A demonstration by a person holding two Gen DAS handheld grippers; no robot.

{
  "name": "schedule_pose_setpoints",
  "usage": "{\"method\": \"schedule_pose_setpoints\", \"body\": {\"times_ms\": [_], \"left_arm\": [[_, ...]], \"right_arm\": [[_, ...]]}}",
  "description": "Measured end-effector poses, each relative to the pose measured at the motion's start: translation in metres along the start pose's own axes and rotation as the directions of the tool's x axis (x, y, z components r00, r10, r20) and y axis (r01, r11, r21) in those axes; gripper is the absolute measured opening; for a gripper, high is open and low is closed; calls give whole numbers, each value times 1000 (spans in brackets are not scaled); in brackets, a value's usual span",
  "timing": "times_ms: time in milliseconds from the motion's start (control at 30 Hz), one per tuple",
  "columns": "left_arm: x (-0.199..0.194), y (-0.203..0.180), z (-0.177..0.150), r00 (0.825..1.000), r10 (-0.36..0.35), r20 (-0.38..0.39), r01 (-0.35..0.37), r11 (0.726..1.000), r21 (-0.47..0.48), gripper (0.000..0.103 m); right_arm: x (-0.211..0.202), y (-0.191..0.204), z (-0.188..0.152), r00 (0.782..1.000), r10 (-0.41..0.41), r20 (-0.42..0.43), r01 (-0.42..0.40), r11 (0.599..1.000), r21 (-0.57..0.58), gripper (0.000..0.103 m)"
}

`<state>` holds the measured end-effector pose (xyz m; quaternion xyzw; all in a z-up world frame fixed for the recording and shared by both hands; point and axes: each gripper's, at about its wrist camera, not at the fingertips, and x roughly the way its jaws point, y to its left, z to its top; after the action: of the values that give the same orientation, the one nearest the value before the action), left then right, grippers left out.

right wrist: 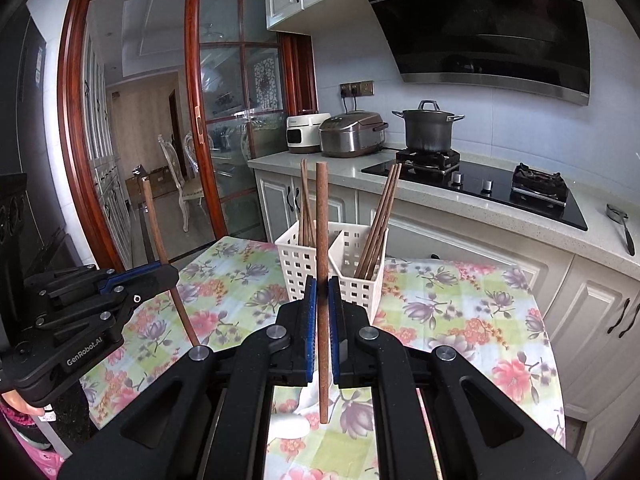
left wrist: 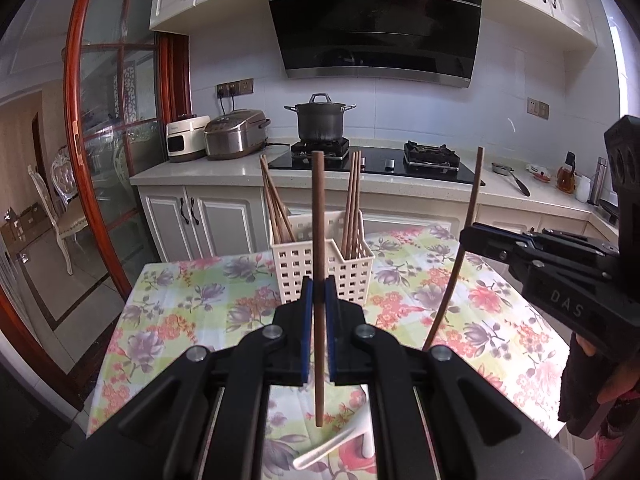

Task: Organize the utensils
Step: 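Lift both held chopsticks upright and carry them toward the white caddy, then lower both upright chopsticks into the white slotted caddy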

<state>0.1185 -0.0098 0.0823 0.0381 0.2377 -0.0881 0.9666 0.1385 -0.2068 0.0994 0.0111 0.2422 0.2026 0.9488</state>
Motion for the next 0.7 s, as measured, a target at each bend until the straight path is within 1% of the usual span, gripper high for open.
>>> {"method": "schedule_pose_setpoints", "body": {"times_ms": [100,233,567,700], "left_arm": [[8,0,13,1000,-10,-6,10,1000,-1,6],[19,6,36,1000,-29,-9,28,999,-21,6],[40,14,93,1000,-5,5,5,1000,-3,6],[52,21,117,1000,-5,3,5,1000,-18,6]], "right_arm": [[11,-6,13,1000,8,-18,-7,1000,16,6],[25,-10,31,999,-1,-33,2,1000,10,6],[53,-24,79,999,3,-41,-2,1000,27,6],[64,-29,99,999,-18,-42,19,1000,23,6]]}}
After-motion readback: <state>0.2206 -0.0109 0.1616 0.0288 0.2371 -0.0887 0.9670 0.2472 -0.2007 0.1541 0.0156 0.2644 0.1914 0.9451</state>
